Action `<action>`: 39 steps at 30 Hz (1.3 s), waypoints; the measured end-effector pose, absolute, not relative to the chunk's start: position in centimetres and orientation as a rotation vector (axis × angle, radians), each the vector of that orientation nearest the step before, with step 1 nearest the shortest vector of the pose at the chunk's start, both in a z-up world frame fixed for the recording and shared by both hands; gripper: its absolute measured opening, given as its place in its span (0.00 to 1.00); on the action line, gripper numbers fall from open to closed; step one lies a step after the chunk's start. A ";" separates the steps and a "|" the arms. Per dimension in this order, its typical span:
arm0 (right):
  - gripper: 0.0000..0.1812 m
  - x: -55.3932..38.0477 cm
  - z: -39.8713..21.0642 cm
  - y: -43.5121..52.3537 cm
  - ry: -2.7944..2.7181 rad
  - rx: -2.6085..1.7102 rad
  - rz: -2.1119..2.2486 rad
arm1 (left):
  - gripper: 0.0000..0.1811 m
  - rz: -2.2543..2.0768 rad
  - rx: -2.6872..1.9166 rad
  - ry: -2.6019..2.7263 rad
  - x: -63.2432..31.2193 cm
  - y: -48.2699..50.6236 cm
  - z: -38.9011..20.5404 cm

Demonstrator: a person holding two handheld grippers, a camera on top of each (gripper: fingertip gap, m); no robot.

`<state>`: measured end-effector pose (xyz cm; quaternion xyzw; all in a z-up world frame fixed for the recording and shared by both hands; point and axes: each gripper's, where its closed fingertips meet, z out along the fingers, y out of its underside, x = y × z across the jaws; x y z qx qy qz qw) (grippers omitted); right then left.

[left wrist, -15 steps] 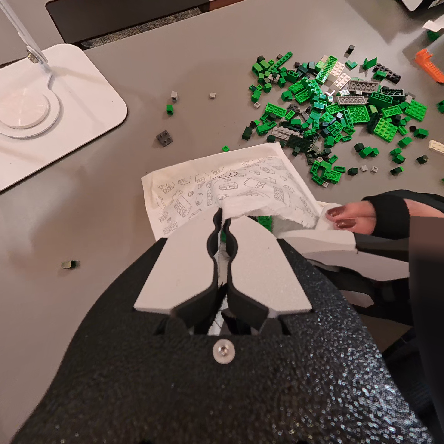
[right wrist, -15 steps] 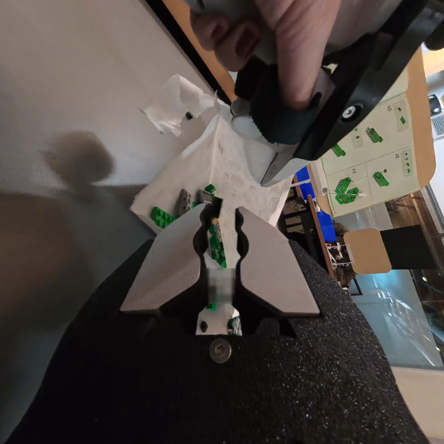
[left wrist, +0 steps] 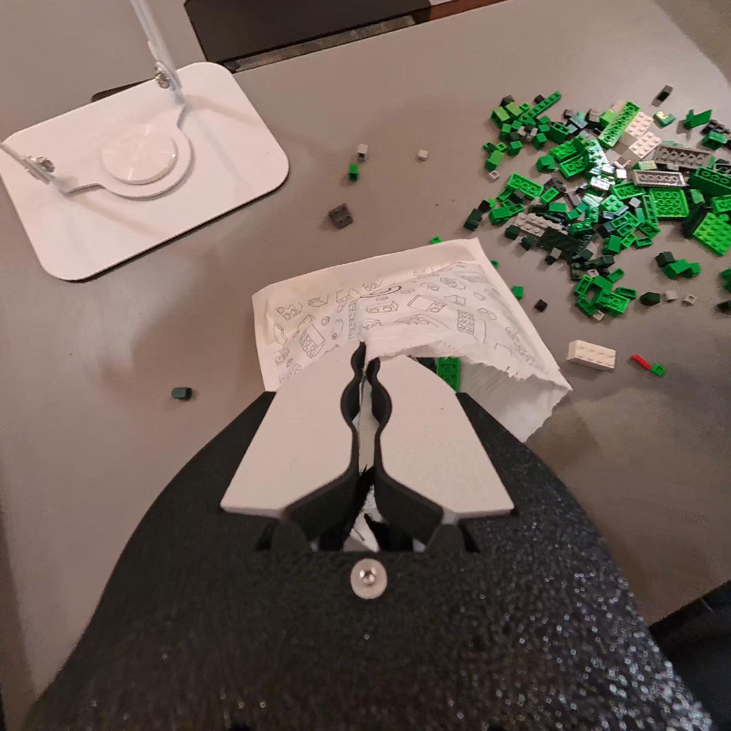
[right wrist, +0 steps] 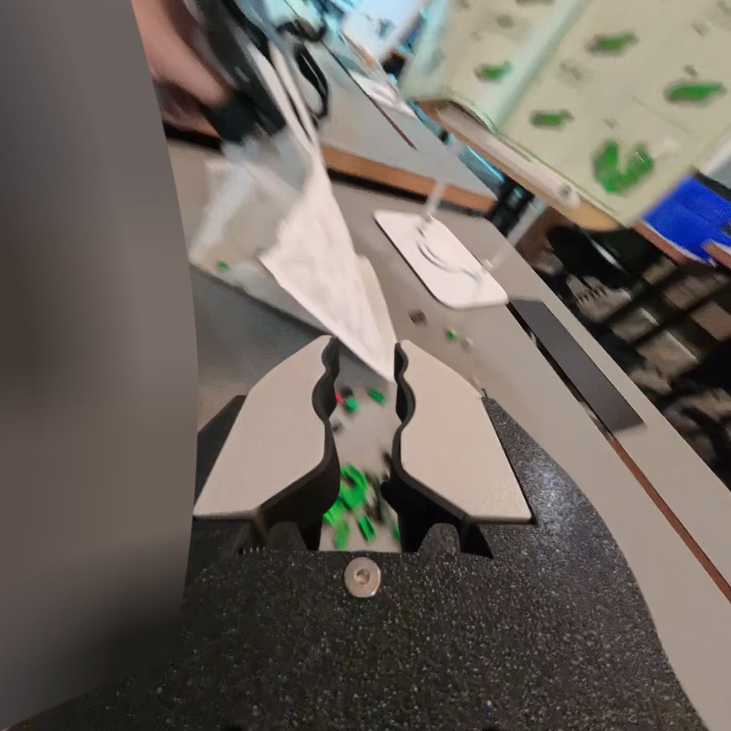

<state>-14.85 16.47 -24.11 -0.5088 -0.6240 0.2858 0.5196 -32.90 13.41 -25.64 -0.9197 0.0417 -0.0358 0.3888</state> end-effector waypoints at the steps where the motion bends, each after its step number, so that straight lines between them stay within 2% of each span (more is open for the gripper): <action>1: 0.13 -13.2 -24.9 17.7 -1.501 -1.266 0.658 | 0.00 -0.081 -2.340 0.093 -33.3 13.4 -25.6; 5: 0.12 -8.9 -29.4 18.5 -1.641 -1.462 0.729 | 0.00 -0.048 -2.341 0.035 -34.6 13.3 -25.7; 10: 0.12 -6.1 -33.4 20.3 -1.736 -1.635 0.539 | 0.00 -0.032 -2.349 0.021 -34.9 13.4 -26.0; 16: 0.11 -7.6 -32.4 18.1 -1.738 -1.559 0.754 | 0.00 -0.038 -2.355 0.052 -34.4 13.6 -26.2; 20: 0.11 -8.0 -35.0 17.9 -1.866 -1.603 0.621 | 0.00 -0.029 -2.361 0.070 -34.1 13.7 -26.4; 28: 0.11 -8.0 -33.1 22.0 -1.578 -1.677 0.449 | 0.00 -0.035 -2.362 0.068 -34.3 13.7 -26.5; 39: 0.09 -7.0 -35.1 23.4 -1.461 -1.932 0.428 | 0.00 -0.049 -2.373 0.100 -33.6 13.8 -26.7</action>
